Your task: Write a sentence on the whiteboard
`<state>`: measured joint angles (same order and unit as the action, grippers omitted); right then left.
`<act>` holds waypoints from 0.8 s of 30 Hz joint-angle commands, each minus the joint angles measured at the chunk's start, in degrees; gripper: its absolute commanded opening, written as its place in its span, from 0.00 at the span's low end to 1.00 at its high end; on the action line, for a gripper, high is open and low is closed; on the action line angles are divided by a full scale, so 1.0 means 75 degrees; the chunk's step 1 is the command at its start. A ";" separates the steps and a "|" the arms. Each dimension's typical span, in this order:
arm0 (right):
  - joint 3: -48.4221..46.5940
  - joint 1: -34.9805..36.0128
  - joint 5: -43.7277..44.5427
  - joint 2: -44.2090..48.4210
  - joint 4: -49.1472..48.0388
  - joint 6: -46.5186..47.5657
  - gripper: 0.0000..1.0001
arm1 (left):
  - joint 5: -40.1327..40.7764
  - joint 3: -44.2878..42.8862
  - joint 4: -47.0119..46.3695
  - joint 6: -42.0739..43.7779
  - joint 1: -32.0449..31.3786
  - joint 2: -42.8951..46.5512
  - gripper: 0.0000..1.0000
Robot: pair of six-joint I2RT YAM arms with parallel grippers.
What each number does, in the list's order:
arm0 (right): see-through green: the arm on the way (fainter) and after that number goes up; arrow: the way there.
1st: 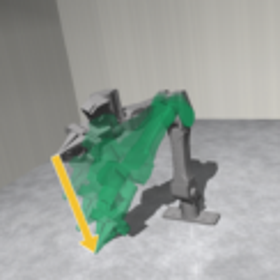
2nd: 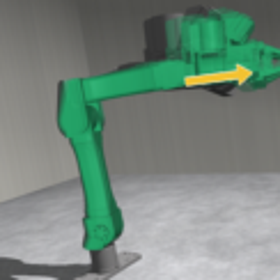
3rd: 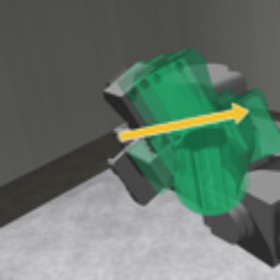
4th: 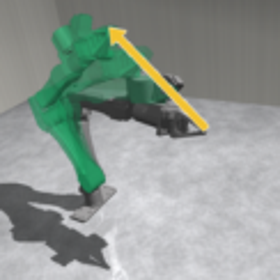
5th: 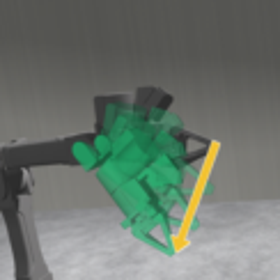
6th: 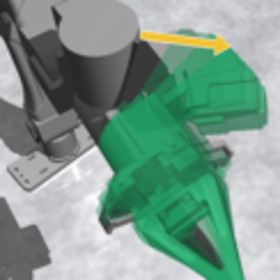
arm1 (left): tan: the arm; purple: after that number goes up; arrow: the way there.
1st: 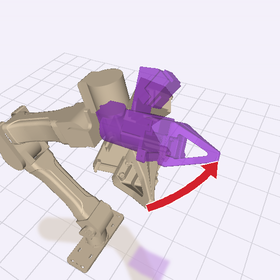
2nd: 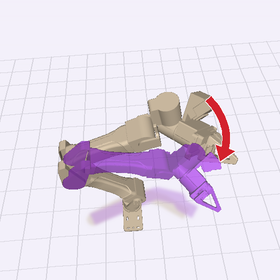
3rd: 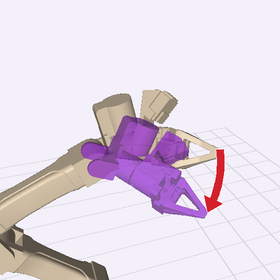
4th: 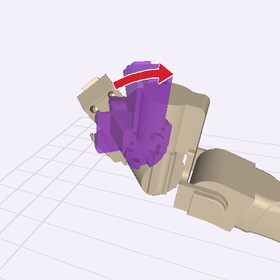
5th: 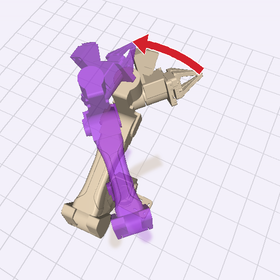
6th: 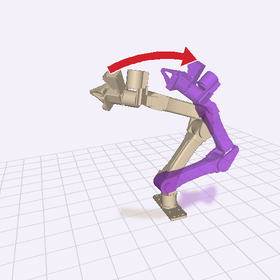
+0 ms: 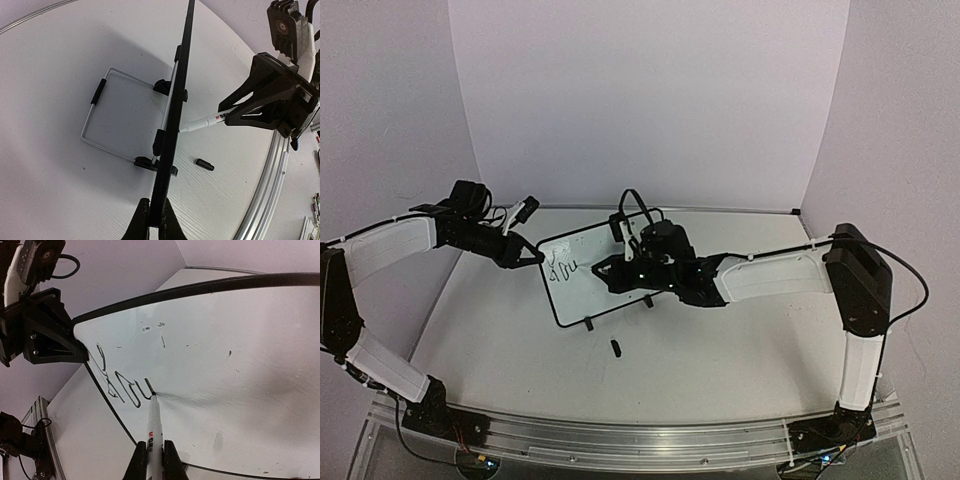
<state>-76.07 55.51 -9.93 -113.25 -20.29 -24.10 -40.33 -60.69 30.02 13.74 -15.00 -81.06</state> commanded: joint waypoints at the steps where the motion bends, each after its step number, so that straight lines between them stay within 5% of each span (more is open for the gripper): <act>1: 0.0080 -0.0077 0.0159 0.0078 -0.0112 -0.0065 0.00 | 0.0781 -0.0216 0.0093 0.0153 0.0060 -0.0068 0.00; 24: 0.0275 -0.0082 0.0446 0.0655 -0.0098 0.0091 0.00 | 0.0814 -0.0209 0.0092 0.0168 0.0062 -0.0037 0.00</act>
<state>-74.50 55.53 -9.54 -113.01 -20.04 -24.10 -40.32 -60.69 30.02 13.74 -15.00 -81.06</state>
